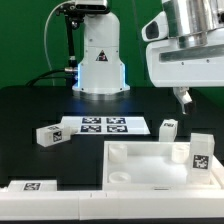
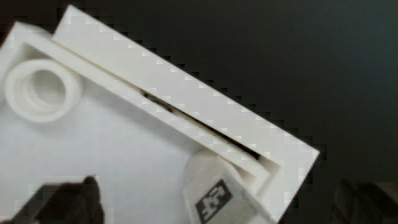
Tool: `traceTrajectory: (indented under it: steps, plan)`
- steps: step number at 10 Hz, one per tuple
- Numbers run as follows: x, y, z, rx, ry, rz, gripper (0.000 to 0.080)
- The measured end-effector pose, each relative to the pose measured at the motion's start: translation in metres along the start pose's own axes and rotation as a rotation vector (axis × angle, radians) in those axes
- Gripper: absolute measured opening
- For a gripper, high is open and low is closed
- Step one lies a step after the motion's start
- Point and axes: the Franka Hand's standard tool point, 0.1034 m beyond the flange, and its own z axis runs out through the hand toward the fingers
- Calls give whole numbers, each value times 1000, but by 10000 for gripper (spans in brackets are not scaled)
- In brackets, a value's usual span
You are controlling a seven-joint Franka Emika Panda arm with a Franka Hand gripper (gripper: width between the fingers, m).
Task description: Assemble square table
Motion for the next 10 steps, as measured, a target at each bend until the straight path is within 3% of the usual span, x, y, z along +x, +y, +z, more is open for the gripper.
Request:
traceTrajectory:
  steps: [4,5,7,10]
  plan:
    - [-25,44,7,-84,-68,-252,648]
    - [-30,52,12,-92,-67,-274,648]
    - [-25,51,10,-91,-67,-428,648]
    - [-24,54,15,-95,-37,-454,648]
